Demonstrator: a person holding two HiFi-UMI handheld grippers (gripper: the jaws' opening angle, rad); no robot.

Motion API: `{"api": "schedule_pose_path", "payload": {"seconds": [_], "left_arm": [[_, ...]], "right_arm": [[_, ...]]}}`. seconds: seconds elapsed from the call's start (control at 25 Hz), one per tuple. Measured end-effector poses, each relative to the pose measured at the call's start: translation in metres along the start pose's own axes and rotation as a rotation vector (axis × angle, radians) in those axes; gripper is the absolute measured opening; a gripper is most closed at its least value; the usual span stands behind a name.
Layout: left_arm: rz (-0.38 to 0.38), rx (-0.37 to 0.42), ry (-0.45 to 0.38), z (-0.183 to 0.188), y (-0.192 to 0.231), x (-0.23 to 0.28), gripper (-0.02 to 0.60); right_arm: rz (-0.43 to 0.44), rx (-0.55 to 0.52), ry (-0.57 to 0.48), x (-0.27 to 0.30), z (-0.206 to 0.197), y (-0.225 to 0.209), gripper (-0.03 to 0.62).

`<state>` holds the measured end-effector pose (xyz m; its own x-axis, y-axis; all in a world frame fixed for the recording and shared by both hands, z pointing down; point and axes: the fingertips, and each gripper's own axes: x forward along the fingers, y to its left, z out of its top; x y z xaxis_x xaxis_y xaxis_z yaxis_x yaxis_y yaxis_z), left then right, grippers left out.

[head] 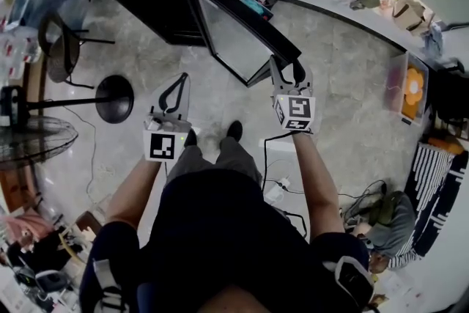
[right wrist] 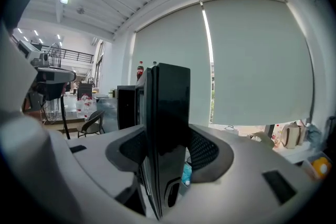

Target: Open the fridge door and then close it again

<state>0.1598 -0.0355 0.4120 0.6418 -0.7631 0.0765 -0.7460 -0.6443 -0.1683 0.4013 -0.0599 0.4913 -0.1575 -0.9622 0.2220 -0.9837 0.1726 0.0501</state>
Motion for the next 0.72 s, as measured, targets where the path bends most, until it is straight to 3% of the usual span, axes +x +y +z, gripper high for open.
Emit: {"api": "schedule_pose_path", "payload": {"seconds": [0.72], "left_arm": [[-0.102, -0.007, -0.033, -0.012, 0.066, -0.1, 0.023]], "right_arm": [[-0.148, 0.022, 0.013, -0.041, 0.0, 0.124, 0.225]]}}
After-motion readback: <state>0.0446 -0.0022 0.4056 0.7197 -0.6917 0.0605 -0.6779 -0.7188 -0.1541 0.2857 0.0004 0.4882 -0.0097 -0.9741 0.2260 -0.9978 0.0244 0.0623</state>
